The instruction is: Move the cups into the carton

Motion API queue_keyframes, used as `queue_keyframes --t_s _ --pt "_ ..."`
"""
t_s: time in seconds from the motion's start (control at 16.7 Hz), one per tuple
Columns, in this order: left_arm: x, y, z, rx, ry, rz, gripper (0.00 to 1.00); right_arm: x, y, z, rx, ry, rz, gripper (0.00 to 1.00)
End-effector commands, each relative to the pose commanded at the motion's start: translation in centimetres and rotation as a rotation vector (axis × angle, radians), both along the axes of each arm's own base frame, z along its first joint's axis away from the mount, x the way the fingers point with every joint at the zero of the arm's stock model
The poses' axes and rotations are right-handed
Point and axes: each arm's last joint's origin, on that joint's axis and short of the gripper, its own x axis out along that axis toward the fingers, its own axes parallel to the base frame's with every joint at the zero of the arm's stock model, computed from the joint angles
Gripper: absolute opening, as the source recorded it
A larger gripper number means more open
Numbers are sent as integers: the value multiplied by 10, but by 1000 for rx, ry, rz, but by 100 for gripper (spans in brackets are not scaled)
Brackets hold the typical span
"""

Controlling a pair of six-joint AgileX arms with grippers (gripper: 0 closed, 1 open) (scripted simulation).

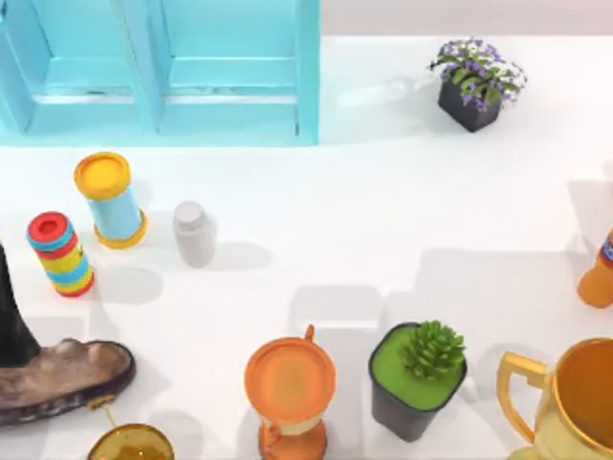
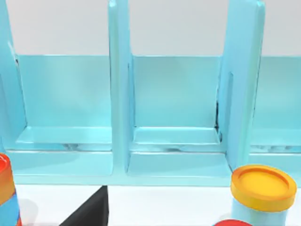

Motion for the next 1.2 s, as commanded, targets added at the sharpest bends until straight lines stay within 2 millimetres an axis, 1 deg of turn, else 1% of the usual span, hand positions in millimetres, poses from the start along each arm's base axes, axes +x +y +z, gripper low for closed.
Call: queue_keyframes --t_s 0.12,0.72,0.78,1.02,1.2 --pt "0 0 0 0 0 0 100 0 -1 -4 1 0 1 0" --pt "0 0 0 0 0 0 100 0 -10 -60 1 -2 -3 0" --pt "0 0 0 0 0 0 100 -1 -11 -63 2 0 -2 0" --pt "0 0 0 0 0 0 100 -1 -11 -63 2 0 -2 0" --pt "0 0 0 0 0 0 100 -1 -11 -63 2 0 -2 23"
